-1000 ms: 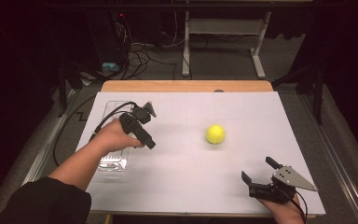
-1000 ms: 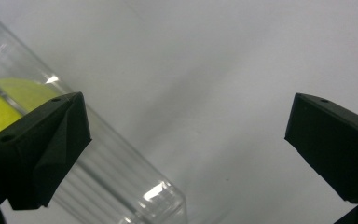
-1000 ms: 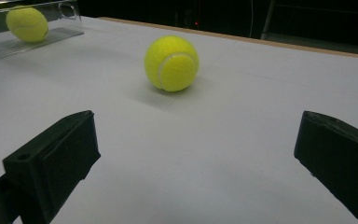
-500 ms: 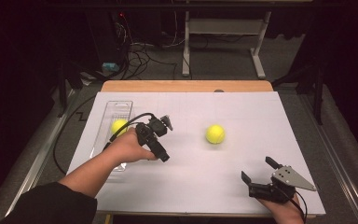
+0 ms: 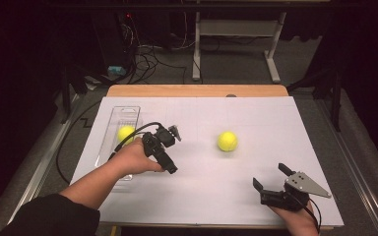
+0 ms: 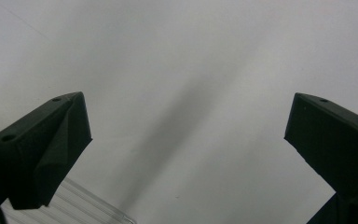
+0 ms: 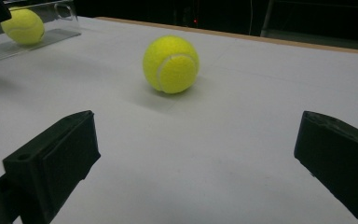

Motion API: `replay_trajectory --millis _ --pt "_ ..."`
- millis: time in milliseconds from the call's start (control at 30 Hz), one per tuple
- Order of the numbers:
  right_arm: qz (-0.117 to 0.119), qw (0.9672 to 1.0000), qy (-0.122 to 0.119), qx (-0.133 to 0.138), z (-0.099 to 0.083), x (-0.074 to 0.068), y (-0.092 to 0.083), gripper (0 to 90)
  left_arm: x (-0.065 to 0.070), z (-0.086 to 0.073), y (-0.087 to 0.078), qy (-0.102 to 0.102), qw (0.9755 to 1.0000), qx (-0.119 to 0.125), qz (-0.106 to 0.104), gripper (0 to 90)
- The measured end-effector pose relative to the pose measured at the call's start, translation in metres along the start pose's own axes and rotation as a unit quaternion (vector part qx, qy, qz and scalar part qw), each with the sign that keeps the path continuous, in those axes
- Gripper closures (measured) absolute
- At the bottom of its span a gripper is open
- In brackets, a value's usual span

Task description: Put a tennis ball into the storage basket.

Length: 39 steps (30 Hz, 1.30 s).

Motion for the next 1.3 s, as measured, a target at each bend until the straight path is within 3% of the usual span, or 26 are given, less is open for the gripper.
replay_trajectory --millis 333,433,767,1033,1300 --pt "-0.002 0.9998 -0.003 -0.019 0.021 0.001 0.024 0.0 -0.002 -0.007 -0.001 -0.004 1.0000 -0.001 0.002 1.0" --pt "0.002 0.9990 -0.006 -0.045 0.029 0.004 0.048 0.0 0.000 -0.007 0.000 -0.005 1.0000 -0.003 0.006 1.0" --pt "0.006 0.9962 -0.007 -0.087 0.045 0.013 0.105 0.0 0.005 -0.004 0.005 0.002 1.0000 -0.008 0.001 1.0" --pt "0.021 0.9923 0.011 -0.122 0.042 0.011 0.142 3.7 0.007 -0.004 0.004 0.006 0.9999 -0.010 0.000 1.0" --pt "0.034 0.9868 0.009 -0.158 0.032 0.006 0.160 15.0 0.008 -0.004 0.005 0.008 0.9999 -0.011 -0.001 1.0"
Point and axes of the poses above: each handheld gripper's, and its own axes: y roughly forward along the jaws, z roughly out of its top, x roughly to its right, the point moved 8 cm from there along y, roughly forward along the jaws, and after that the axes turned 7 degrees about z, right-handed, at the moved point
